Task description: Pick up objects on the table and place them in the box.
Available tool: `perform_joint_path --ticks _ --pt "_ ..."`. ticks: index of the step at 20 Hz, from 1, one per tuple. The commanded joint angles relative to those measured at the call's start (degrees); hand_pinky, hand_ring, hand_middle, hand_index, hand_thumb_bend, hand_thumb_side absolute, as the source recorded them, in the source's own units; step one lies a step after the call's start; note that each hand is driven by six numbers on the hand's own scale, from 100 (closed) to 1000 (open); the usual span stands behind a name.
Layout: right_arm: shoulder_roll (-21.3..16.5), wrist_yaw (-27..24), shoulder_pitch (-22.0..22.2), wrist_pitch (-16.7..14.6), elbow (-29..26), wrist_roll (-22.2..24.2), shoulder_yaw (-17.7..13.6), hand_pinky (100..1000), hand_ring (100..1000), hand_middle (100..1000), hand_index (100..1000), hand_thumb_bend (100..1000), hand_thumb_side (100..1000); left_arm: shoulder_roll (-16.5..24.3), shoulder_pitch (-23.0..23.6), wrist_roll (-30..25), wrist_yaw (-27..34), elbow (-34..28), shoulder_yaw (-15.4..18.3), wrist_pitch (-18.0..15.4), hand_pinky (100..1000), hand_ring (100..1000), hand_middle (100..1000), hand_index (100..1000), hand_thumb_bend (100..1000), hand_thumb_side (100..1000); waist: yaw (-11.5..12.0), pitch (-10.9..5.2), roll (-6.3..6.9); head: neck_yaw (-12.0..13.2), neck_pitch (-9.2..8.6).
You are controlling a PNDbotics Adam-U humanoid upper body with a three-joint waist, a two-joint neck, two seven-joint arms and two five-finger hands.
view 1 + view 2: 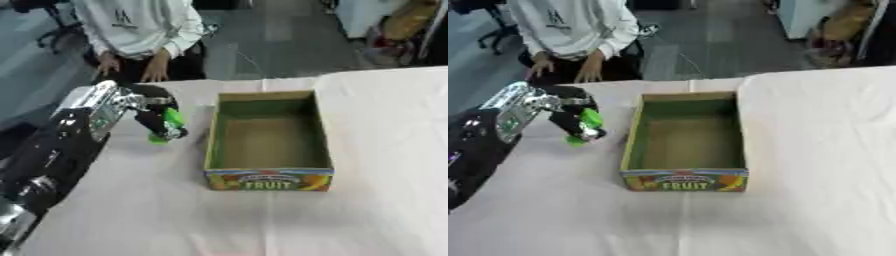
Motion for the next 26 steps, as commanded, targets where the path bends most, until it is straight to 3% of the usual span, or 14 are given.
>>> perform_joint_path --ticks 1,8,12,14,15,16,17,18,19,20,21,22,23,26 --pt "-0.67 -0.27 -0.92 -0.01 -0.68 0.4 0.02 316 462 545 654 100 701 0.1 -2.89 2.33 1.44 -1.73 -0.95 -1.12 100 100 100 323 100 608 -0.15 -0.88 -0.09 0.92 -0.09" --pt "-0.41 -0.57 -1.32 -0.03 -0.68 0.6 0.15 322 463 545 654 100 701 -2.55 -6.26 6.19 0.69 -4.7 -3.61 -3.88 100 100 100 323 100 600 -0.45 -0.93 0.08 1.38 -0.2" --pt "-0.2 -0.79 -1.56 -0.05 -0.68 0.8 0.33 325 463 545 654 100 701 -4.19 -7.42 11.83 0.26 -5.99 -4.49 -5.72 100 100 100 346 100 604 -0.64 -1.0 0.14 1.85 -0.27" --pt "-0.12 -0.92 -1.72 -0.08 -0.68 0.84 0.36 327 464 545 654 100 701 -4.67 -7.6 14.76 -0.11 -6.27 -4.9 -6.67 100 100 100 382 100 598 -0.75 -1.01 0.18 1.98 -0.35" --pt "-0.1 -0.97 -1.78 -0.09 -0.68 0.88 0.39 327 464 545 654 100 701 -4.84 -7.62 15.96 -0.44 -6.33 -5.11 -7.18 100 100 179 449 100 570 -0.79 -1.01 0.21 2.0 -0.38" --pt "-0.09 -1.02 -1.83 -0.1 -0.68 0.91 0.43 326 464 545 654 100 701 -4.94 -7.6 16.8 -0.88 -6.28 -5.28 -7.65 497 569 634 842 100 730 -0.81 -1.0 0.23 2.02 -0.4" --pt "-0.08 -1.06 -1.89 -0.12 -0.68 0.96 0.47 326 463 545 654 100 701 -4.92 -7.49 16.19 -2.01 -6.03 -5.86 -8.3 895 923 945 1000 375 843 -0.86 -0.98 0.27 2.04 -0.43" --pt "-0.06 -1.1 -1.92 -0.13 -0.68 1.0 0.5 326 463 545 654 100 701 -4.99 -7.49 15.0 -3.27 -5.87 -6.05 -8.93 1000 1000 1000 1000 531 846 -0.87 -0.98 0.27 2.04 -0.44" --pt "-0.05 -1.13 -1.96 -0.14 -0.68 1.03 0.52 326 464 545 654 100 701 -5.08 -7.38 13.23 -4.45 -5.67 -6.16 -9.72 1000 1000 1000 1000 624 896 -0.89 -0.96 0.28 2.07 -0.42" --pt "-0.04 -1.17 -1.98 -0.16 -0.68 1.05 0.52 326 463 545 654 100 700 -5.2 -7.34 11.74 -5.08 -5.6 -5.85 -10.42 1000 1000 1000 1000 644 917 -0.89 -0.95 0.28 2.07 -0.4" --pt "-0.06 -1.18 -1.98 -0.16 -0.68 1.07 0.52 325 463 545 654 100 701 -5.28 -7.31 10.98 -5.12 -5.65 -5.42 -10.97 1000 1000 1000 1000 721 975 -0.87 -0.94 0.29 2.04 -0.38" --pt "-0.08 -1.18 -1.98 -0.17 -0.68 1.09 0.52 326 463 545 654 100 701 -5.26 -7.26 10.62 -4.9 -5.7 -5.09 -11.39 1000 1000 1000 1000 687 955 -0.85 -0.93 0.3 2.02 -0.37" --pt "-0.11 -1.18 -1.95 -0.18 -0.68 1.12 0.52 324 463 545 654 100 701 -5.23 -7.22 10.56 -4.55 -5.79 -4.83 -11.72 1000 1000 1000 1000 775 1000 -0.82 -0.93 0.32 1.99 -0.36" --pt "-0.18 -1.17 -1.87 -0.17 -0.68 1.15 0.52 323 463 545 654 100 701 -5.03 -7.04 11.2 -3.46 -6.23 -4.35 -12.3 1000 1000 1000 1000 772 1000 -0.73 -0.96 0.34 2.0 -0.29"
